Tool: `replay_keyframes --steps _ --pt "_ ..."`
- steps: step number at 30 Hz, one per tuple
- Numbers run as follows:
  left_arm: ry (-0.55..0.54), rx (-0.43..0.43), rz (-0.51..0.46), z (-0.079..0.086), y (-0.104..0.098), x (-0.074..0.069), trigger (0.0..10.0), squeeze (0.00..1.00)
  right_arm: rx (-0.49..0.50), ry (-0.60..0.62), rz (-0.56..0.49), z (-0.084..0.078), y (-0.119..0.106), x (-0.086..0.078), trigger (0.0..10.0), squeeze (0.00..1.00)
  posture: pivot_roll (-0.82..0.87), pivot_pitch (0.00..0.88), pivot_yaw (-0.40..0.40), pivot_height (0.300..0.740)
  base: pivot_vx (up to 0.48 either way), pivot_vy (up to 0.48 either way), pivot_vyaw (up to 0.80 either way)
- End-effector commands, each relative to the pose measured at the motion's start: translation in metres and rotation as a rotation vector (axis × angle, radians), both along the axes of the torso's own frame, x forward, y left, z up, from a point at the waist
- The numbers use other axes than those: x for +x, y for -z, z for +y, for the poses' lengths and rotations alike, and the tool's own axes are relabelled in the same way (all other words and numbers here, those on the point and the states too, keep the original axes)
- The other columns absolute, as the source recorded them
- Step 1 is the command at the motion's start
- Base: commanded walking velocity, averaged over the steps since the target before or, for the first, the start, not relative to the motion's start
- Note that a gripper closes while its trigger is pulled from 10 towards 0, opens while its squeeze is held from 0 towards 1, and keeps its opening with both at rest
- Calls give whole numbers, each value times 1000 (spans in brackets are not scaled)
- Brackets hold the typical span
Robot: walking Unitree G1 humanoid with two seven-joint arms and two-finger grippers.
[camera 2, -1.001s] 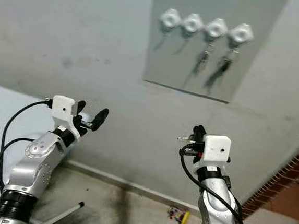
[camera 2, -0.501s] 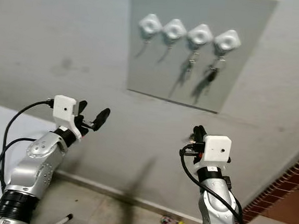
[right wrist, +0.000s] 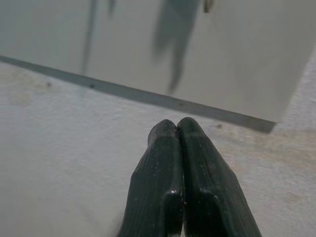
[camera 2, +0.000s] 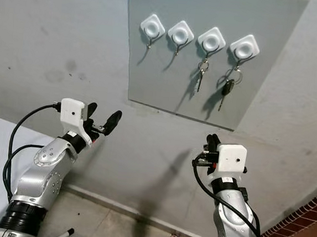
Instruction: Hang keys on a hook
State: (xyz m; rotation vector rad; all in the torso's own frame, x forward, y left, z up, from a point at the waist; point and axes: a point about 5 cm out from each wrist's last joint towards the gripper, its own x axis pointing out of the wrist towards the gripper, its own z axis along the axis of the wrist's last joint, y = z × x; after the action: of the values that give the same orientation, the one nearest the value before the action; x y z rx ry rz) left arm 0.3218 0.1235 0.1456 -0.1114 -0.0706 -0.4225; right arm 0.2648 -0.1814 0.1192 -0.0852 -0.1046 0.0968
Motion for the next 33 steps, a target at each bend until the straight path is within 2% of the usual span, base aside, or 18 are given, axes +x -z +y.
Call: replay_keyframes --steps 1,6,9,10,16,22,26,33 --pt "31 4 -56 -5 -17 2 10000 0 -9 -23 -7 2 -4 2 10000 0 -15 0 -16 740 0 0 0" --pt "76 -9 -108 -12 -34 1 10000 0 -23 -106 -41 11 -16 12 10000 0 -15 0 -13 740 0 0 0" --pt "90 -15 -119 -14 -38 1 10000 0 -11 -113 -56 12 -21 16 10000 0 -15 0 -13 740 0 0 0" --pt "102 -22 -128 -17 -43 1 10000 0 -4 -139 -92 16 -34 26 10000 0 -17 0 -9 740 0 0 0" --pt "128 -16 -138 -21 -48 -1 10000 0 18 -209 -181 28 -66 49 10000 0 -12 0 -10 740 0 0 0" --pt "169 -2 -160 -27 -52 -5 10000 0 26 -255 -226 37 -84 61 10000 0 -1 0 -13 740 0 0 0" --pt "172 6 -168 -28 -53 -6 10000 0 29 -264 -236 39 -89 64 10000 0 5 0 -16 740 0 0 0" --pt "219 25 -204 -38 -64 -10 10000 0 49 -336 -271 48 -110 77 10000 0 10 0 -18 740 0 0 0"
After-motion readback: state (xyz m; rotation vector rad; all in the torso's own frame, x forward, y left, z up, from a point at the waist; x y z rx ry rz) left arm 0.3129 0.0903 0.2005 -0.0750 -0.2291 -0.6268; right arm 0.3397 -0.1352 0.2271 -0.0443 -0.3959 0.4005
